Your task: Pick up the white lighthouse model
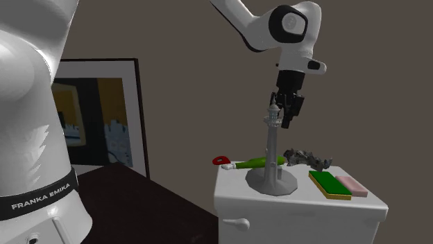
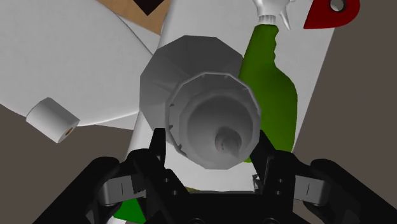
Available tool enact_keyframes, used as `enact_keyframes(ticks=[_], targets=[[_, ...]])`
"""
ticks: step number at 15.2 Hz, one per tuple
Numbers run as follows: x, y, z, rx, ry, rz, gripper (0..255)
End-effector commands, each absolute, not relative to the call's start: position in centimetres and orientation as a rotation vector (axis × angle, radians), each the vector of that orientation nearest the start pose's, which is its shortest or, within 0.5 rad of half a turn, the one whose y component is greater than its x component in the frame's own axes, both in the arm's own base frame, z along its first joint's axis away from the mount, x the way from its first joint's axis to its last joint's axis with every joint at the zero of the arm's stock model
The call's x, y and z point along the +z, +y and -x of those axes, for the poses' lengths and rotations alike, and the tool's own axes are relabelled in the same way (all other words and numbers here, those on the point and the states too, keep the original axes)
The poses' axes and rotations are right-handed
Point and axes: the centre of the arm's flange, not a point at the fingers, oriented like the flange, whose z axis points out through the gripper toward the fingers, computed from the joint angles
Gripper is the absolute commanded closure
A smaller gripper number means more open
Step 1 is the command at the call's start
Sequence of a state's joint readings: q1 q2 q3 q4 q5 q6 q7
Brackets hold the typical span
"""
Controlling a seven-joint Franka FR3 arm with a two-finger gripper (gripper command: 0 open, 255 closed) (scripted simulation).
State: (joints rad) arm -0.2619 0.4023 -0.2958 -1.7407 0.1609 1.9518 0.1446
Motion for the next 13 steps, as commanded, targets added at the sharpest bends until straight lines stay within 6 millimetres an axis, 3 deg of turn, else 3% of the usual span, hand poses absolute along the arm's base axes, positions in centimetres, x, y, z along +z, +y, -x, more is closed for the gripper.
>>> enact_keyframes(ticks=[1,11,13], targets=[[35.2,-31.3,-55.1,0.248,1.142,2.849,255],[40.4,-31.3,-55.1,0.248,1.142,2.849,255],[40.5,-31.3,-55.1,0.248,1.142,2.849,255]])
